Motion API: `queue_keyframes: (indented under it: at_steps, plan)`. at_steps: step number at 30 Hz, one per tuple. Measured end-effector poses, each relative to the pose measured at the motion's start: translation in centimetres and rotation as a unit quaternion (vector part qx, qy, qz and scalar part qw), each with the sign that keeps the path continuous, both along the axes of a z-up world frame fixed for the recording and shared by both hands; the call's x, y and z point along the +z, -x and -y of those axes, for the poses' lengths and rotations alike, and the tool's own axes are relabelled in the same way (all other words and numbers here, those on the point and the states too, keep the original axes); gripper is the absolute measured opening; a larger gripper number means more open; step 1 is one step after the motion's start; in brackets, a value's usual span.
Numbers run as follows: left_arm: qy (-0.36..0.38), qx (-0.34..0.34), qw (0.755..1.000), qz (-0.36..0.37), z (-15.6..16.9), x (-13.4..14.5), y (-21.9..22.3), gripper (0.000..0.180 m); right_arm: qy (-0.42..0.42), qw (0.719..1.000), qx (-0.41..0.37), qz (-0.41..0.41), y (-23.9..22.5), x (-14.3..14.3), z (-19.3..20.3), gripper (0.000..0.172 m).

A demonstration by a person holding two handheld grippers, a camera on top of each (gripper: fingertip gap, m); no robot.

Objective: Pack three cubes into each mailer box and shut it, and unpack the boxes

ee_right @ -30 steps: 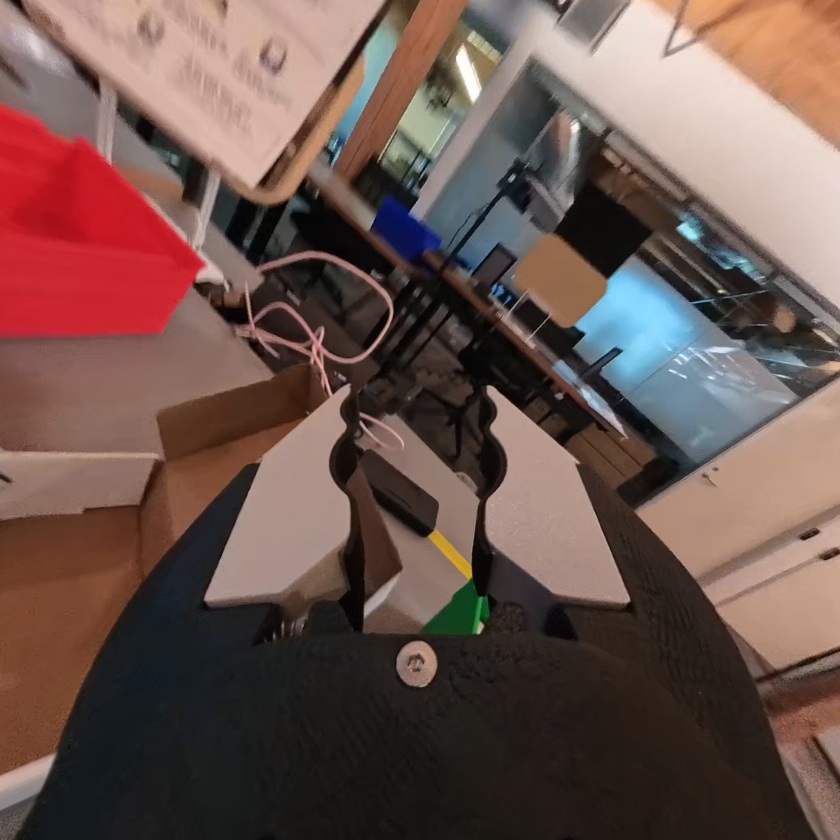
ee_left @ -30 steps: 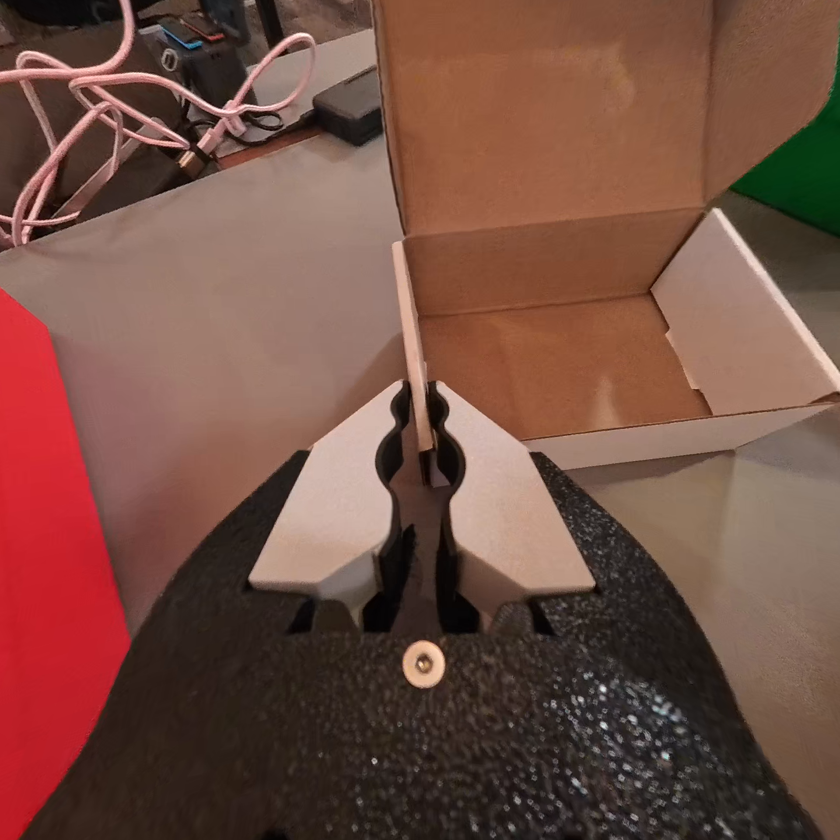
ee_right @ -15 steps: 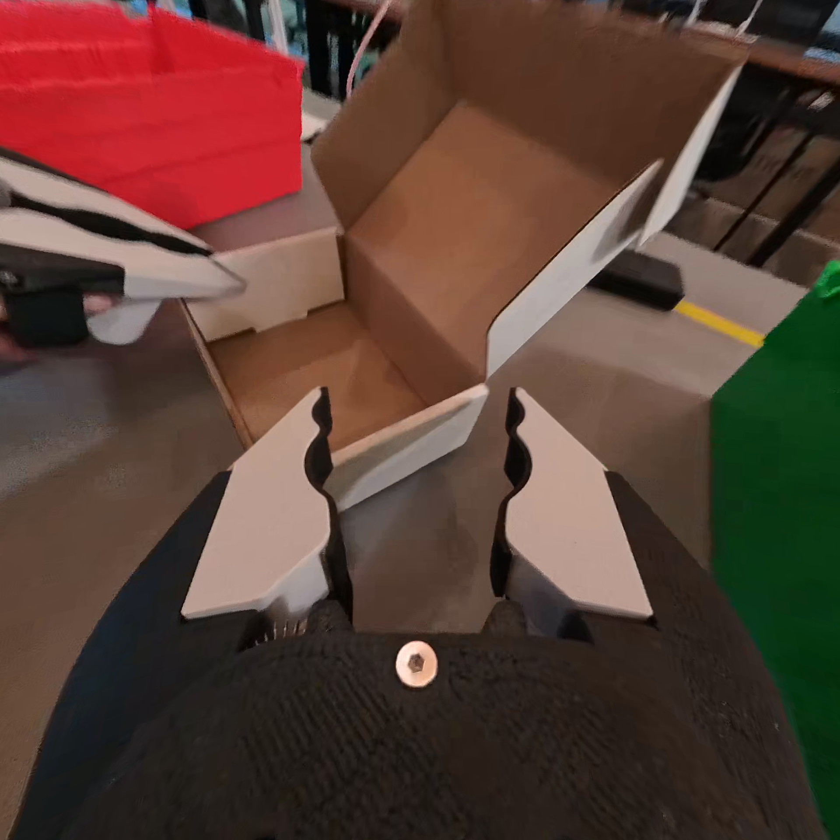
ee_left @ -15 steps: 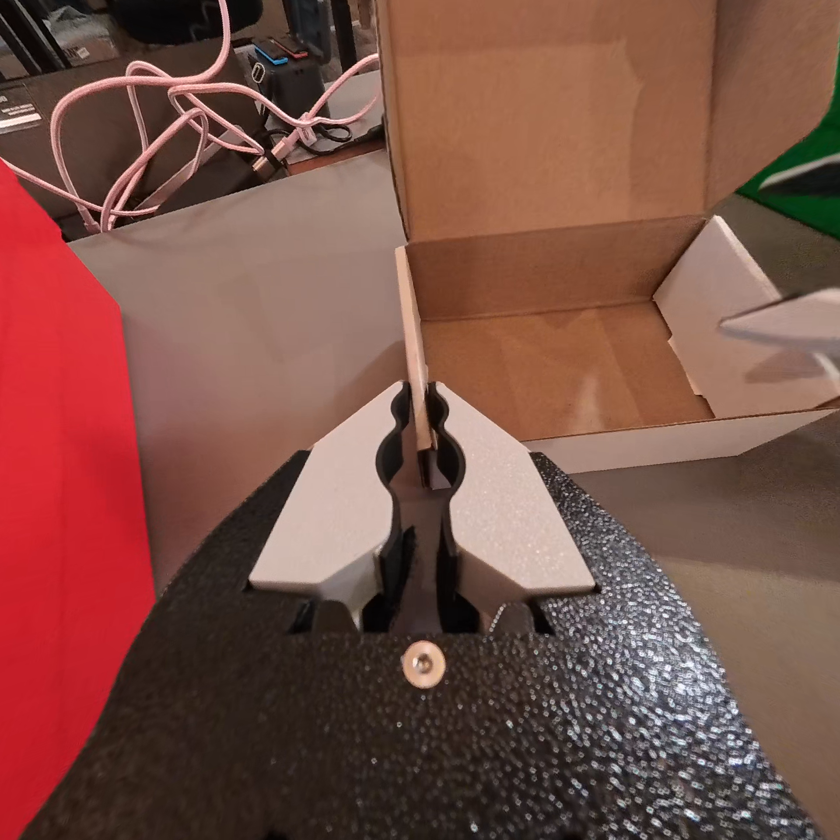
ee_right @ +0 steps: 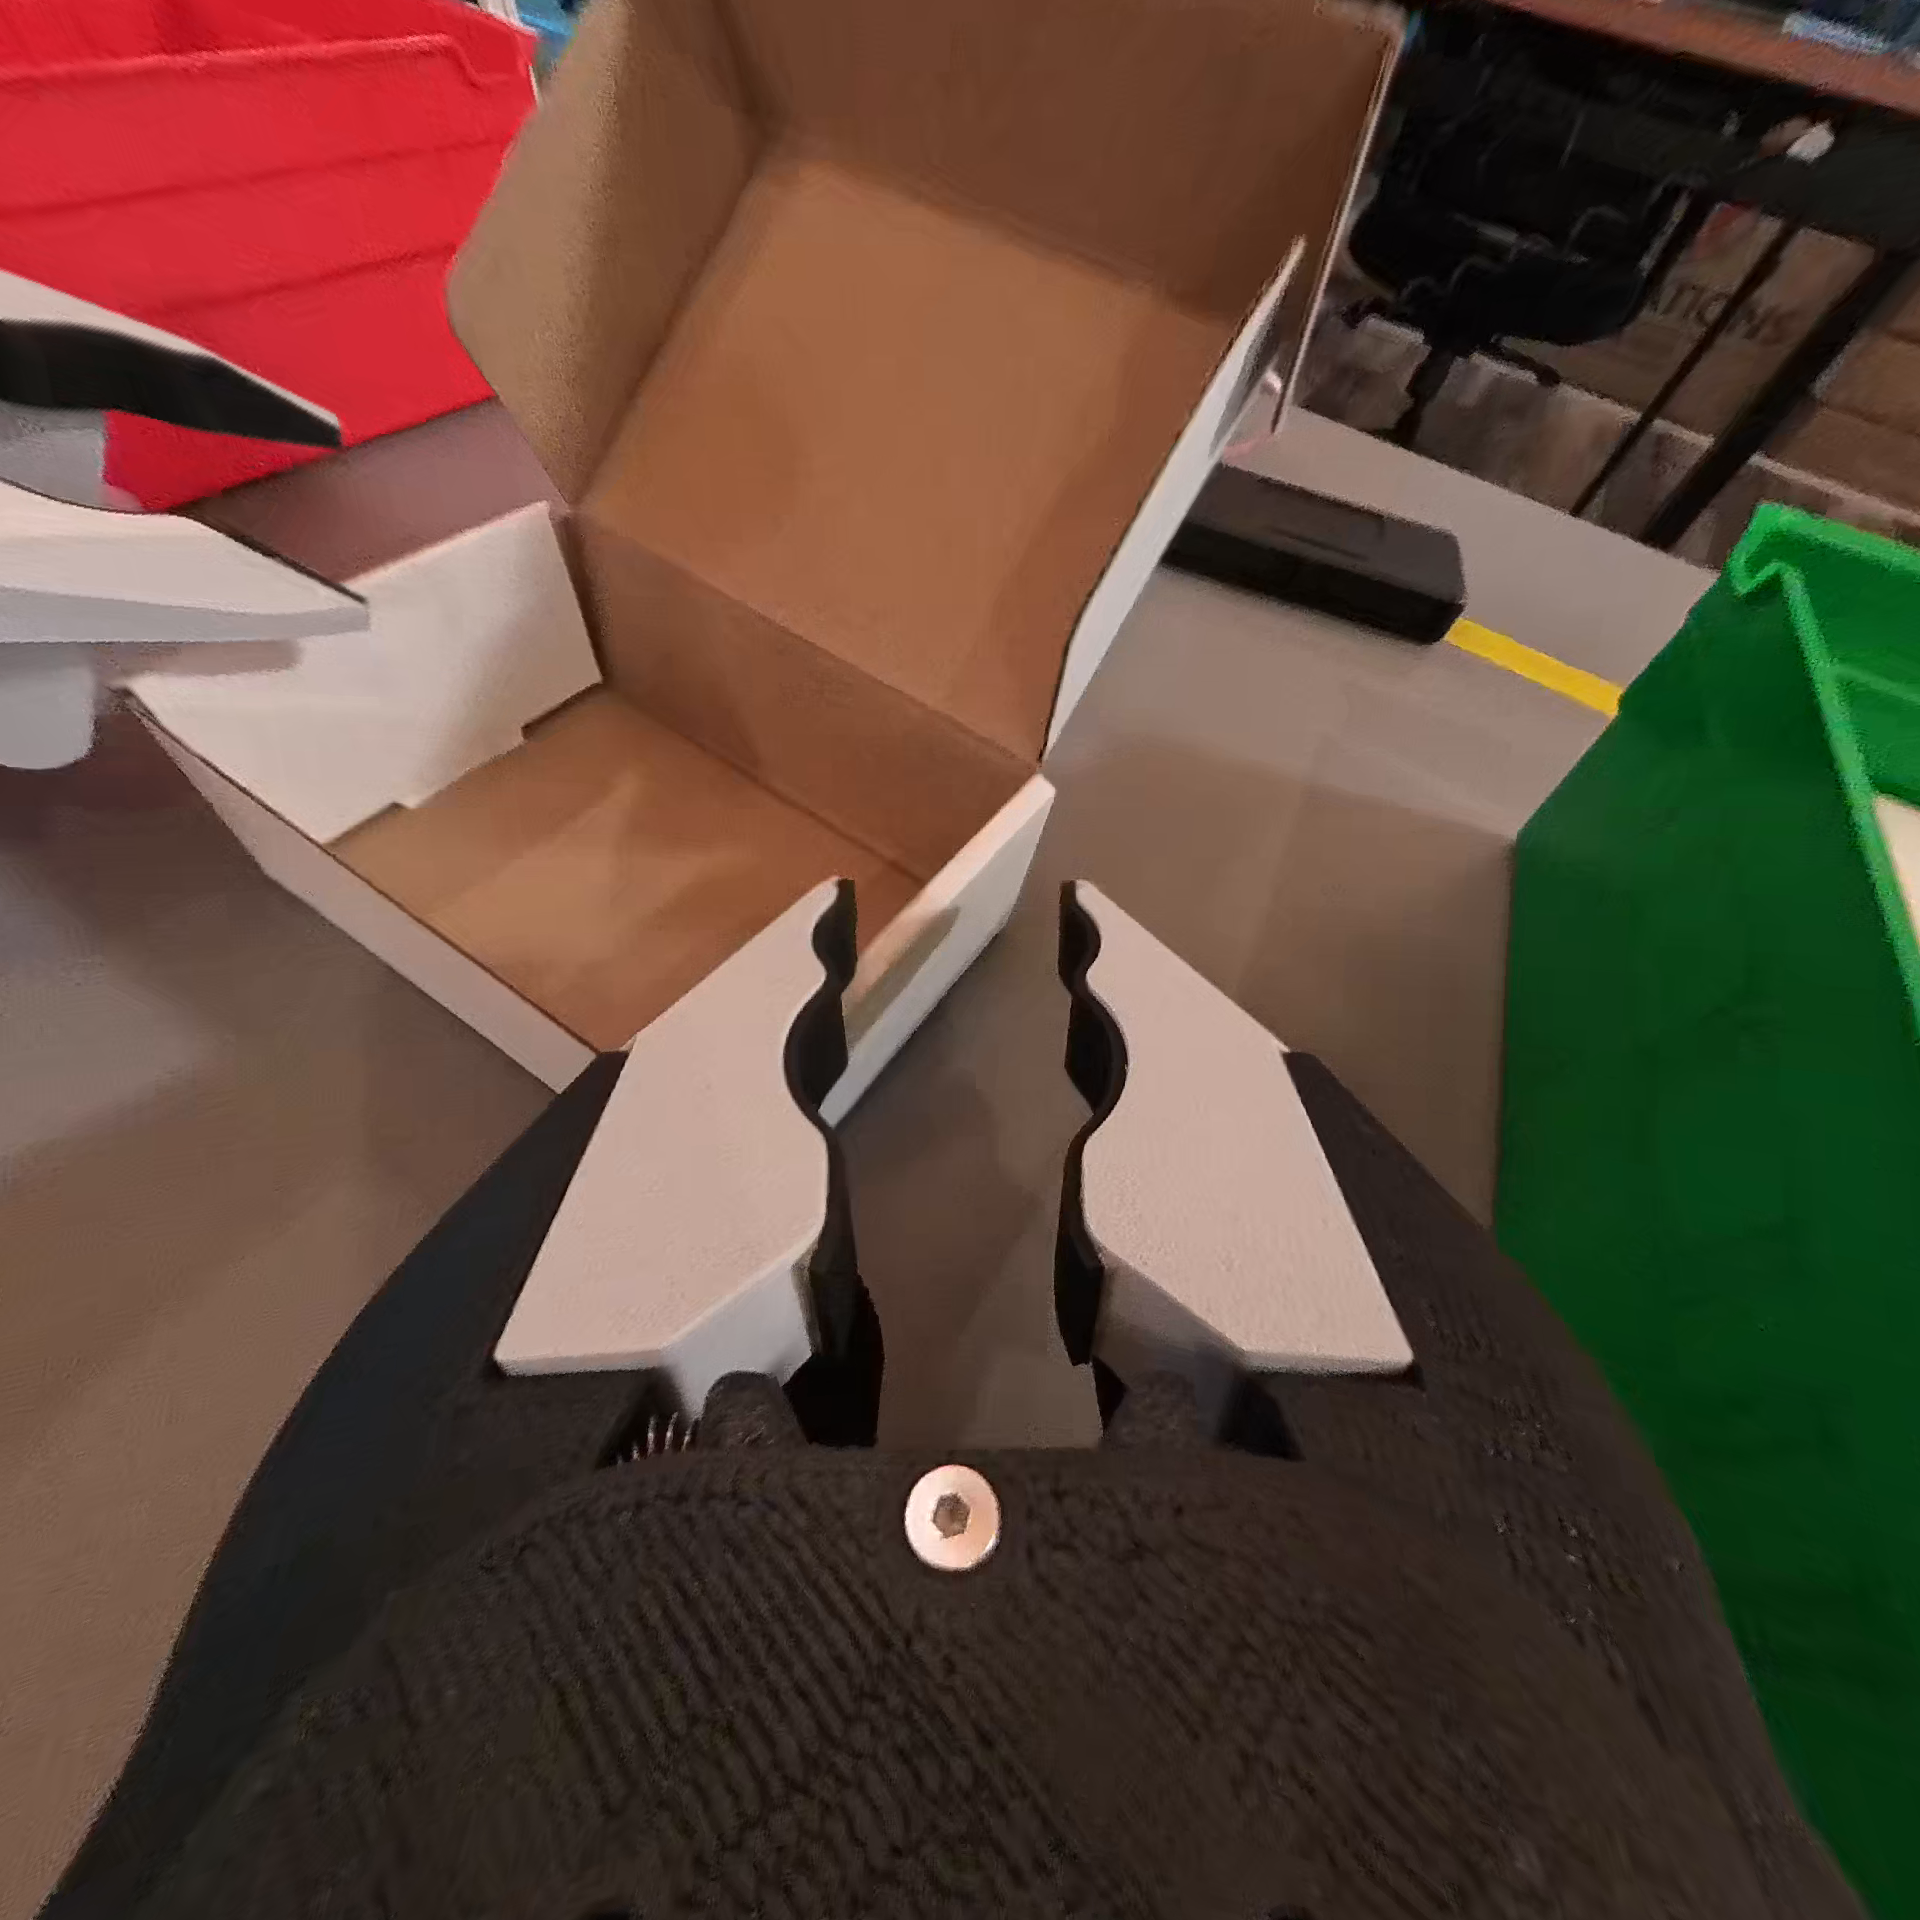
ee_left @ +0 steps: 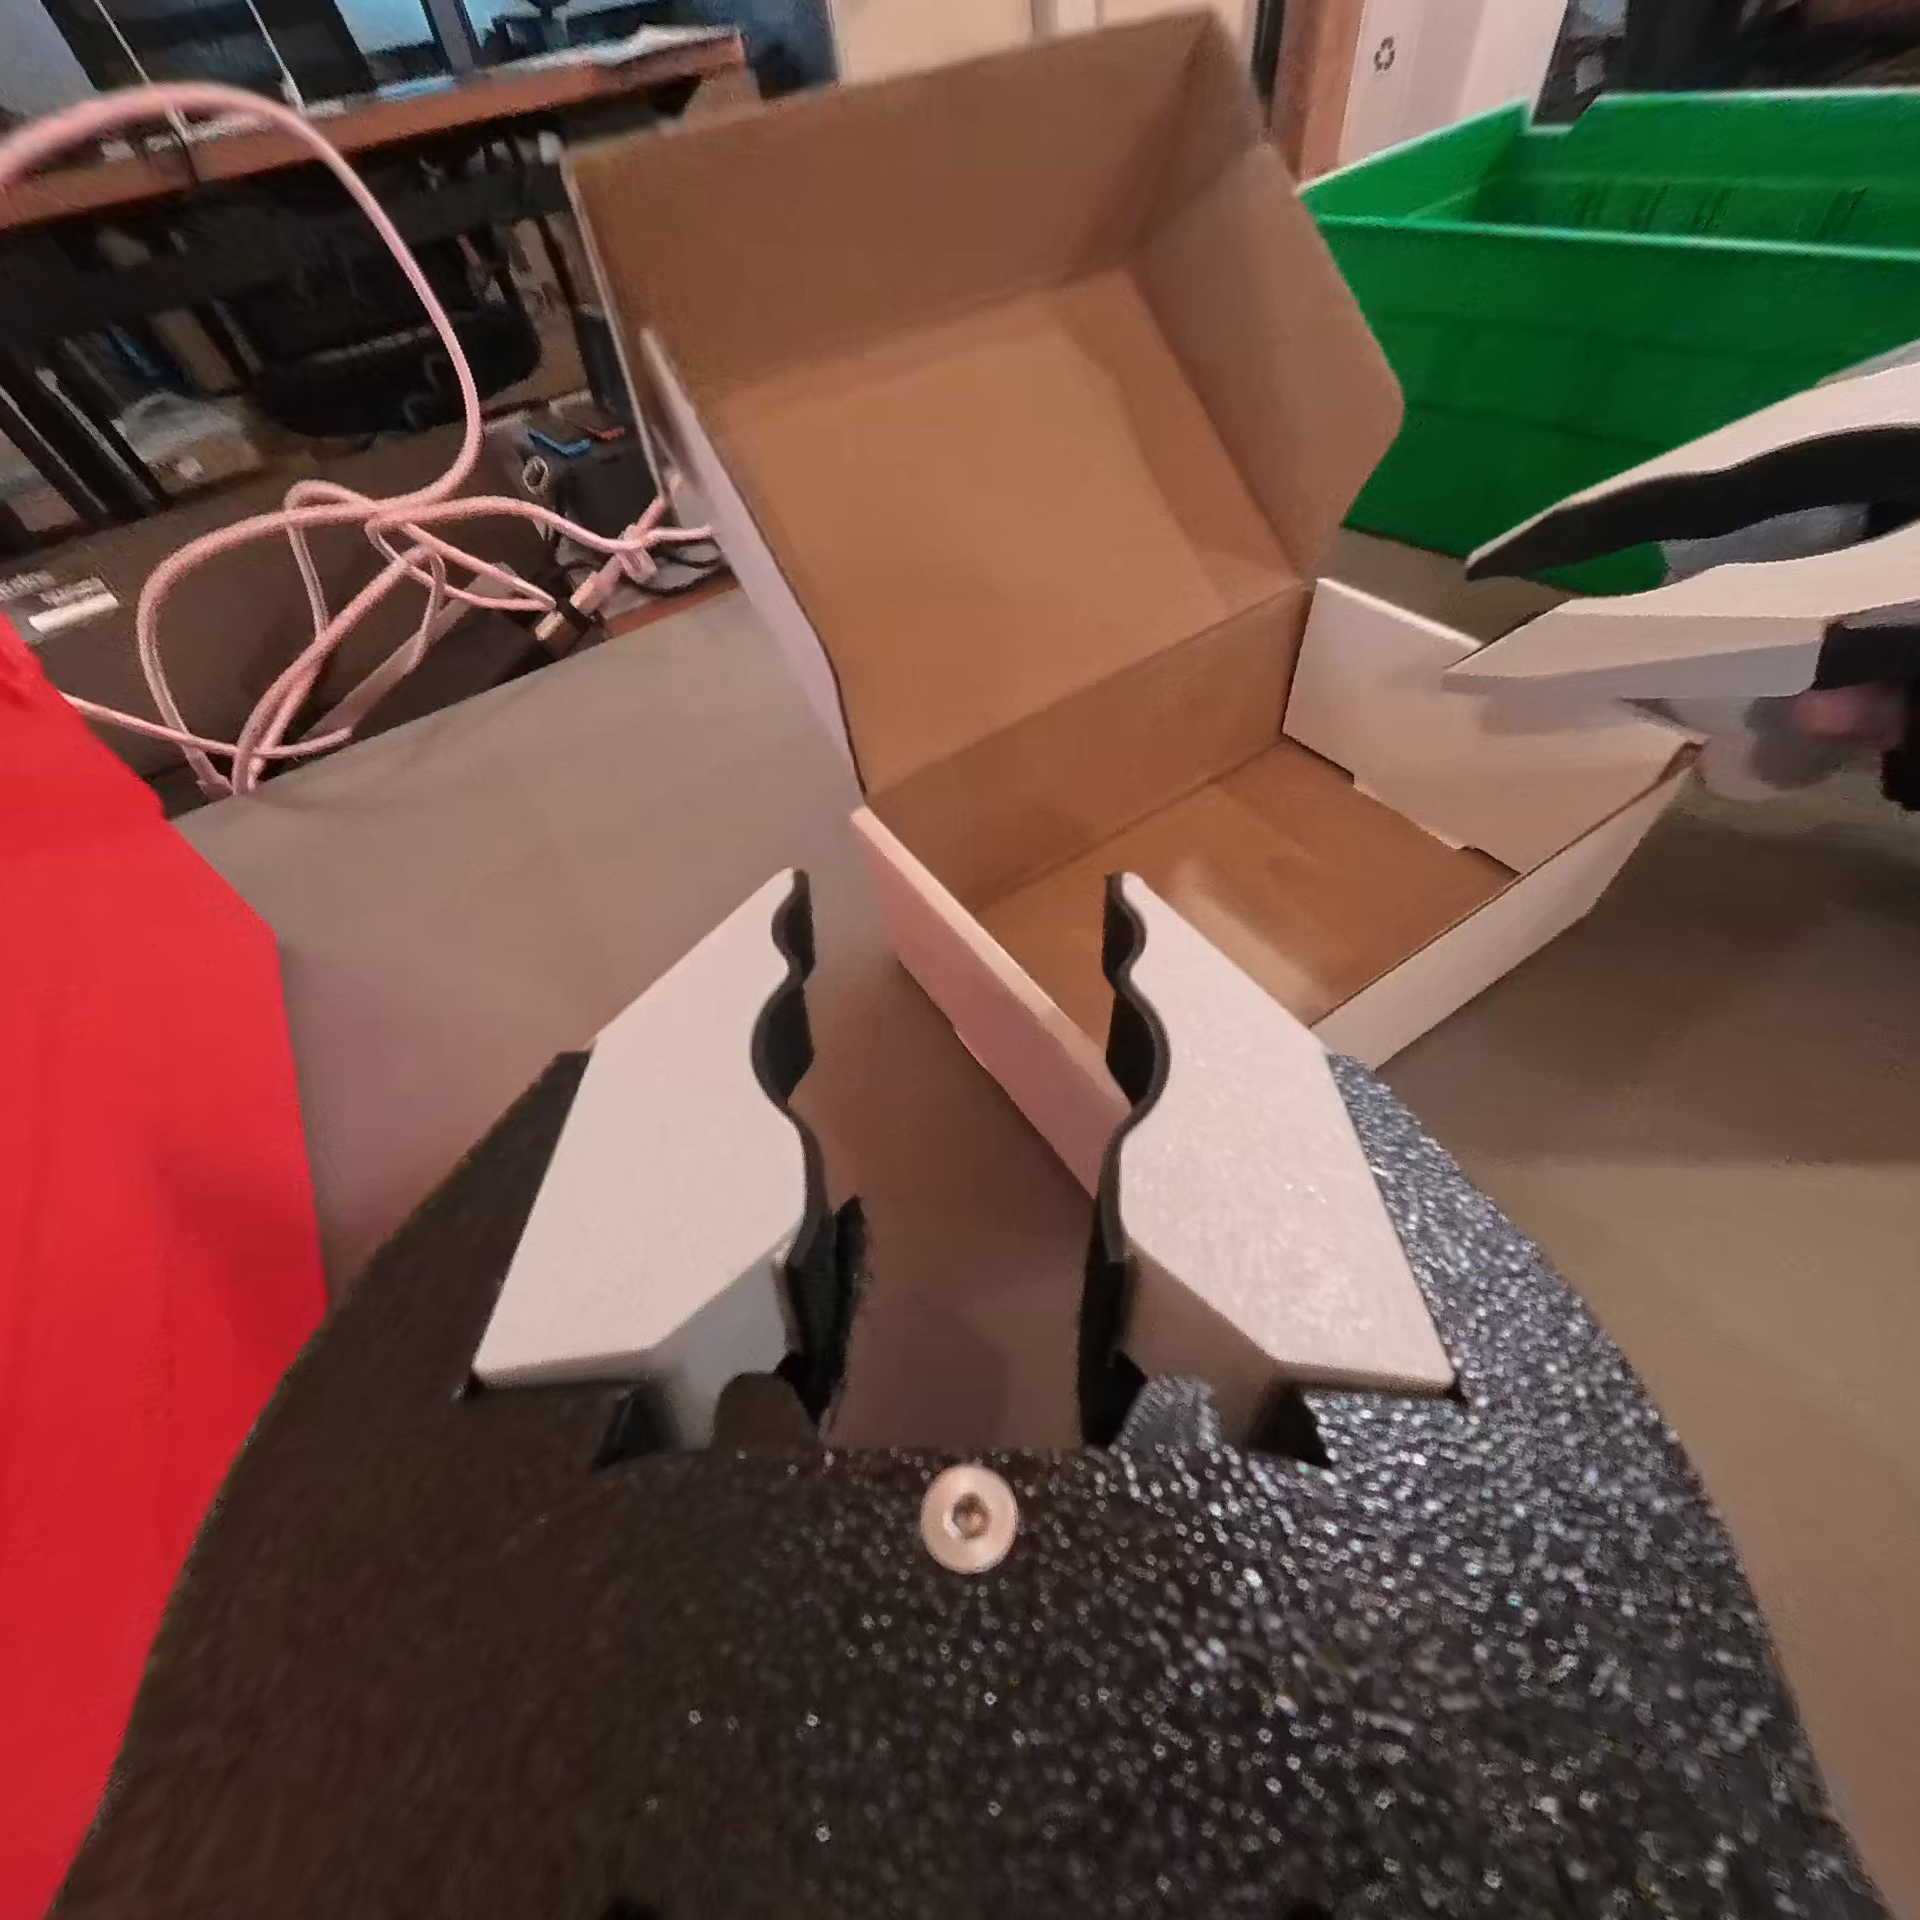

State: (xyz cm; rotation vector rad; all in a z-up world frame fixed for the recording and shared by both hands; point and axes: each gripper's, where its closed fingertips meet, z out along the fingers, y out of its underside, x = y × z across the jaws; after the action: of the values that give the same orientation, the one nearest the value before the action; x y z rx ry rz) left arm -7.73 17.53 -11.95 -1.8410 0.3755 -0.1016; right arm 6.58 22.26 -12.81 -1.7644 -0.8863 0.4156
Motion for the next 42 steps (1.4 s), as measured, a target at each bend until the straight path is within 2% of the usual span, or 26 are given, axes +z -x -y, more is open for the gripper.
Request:
queue_keyframes:
  at_steps: [3,7,8,10,11,13,14,16,19,23,26,32,35,38,39,42]
  plan:
    - [-0.054,0.002,0.998,-0.010,0.7,2.5,0.3,0.050,-0.052,0.997,0.024,-0.045,0.6,2.6,0.9,0.044]
    - [-0.131,0.026,0.991,0.027,3.9,8.7,3.5,0.056,-0.162,0.983,0.024,-0.082,0.2,6.8,1.9,0.045]
    - [-0.134,0.034,0.990,0.035,4.7,9.9,5.1,0.058,-0.181,0.979,0.018,-0.087,-0.1,7.5,2.1,0.045]
    - [-0.094,0.055,0.993,0.038,5.6,10.8,8.8,0.070,-0.197,0.974,0.020,-0.105,-0.1,8.5,2.5,0.045]
    - [-0.058,0.068,0.996,0.029,5.6,10.7,11.0,0.073,-0.199,0.973,0.023,-0.115,0.0,8.8,2.8,0.045]
    - [0.018,0.139,0.989,-0.036,5.4,9.5,16.5,0.065,-0.196,0.972,0.029,-0.125,0.1,9.1,3.1,0.045]
    - [0.074,0.157,0.982,-0.070,5.4,8.1,18.6,0.064,-0.197,0.972,0.031,-0.127,0.2,9.1,3.2,0.045]
    - [0.197,0.163,0.963,-0.080,5.6,5.0,20.7,0.068,-0.197,0.972,0.031,-0.123,0.3,9.0,3.2,0.045]
    - [0.362,0.161,0.916,-0.054,6.6,0.6,21.6,0.085,-0.193,0.974,0.031,-0.114,0.4,8.4,3.1,0.045]
    - [0.482,0.192,0.854,-0.041,8.2,-1.8,22.3,0.076,-0.185,0.978,0.027,-0.092,0.7,7.0,2.5,0.045]
    - [0.527,0.196,0.827,-0.010,8.7,-2.3,21.5,0.077,-0.172,0.981,0.032,-0.082,1.0,6.2,2.3,0.046]
    - [0.590,0.200,0.782,0.018,9.7,-4.7,20.4,0.077,-0.182,0.979,0.041,-0.081,1.2,6.5,2.8,0.046]
    - [0.587,0.207,0.782,-0.001,9.8,-5.5,20.7,0.068,-0.183,0.979,0.045,-0.082,1.3,6.6,3.0,0.046]
    - [0.580,0.180,0.794,0.006,9.6,-5.5,19.7,0.036,-0.183,0.978,0.048,-0.084,1.4,6.8,3.2,0.045]
    - [0.579,0.174,0.797,-0.002,9.6,-5.4,19.7,0.035,-0.184,0.978,0.049,-0.087,1.4,6.9,3.3,0.045]
    - [0.557,0.167,0.811,-0.069,9.2,-4.4,21.0,0.021,-0.190,0.977,0.048,-0.086,1.3,7.0,3.3,0.043]
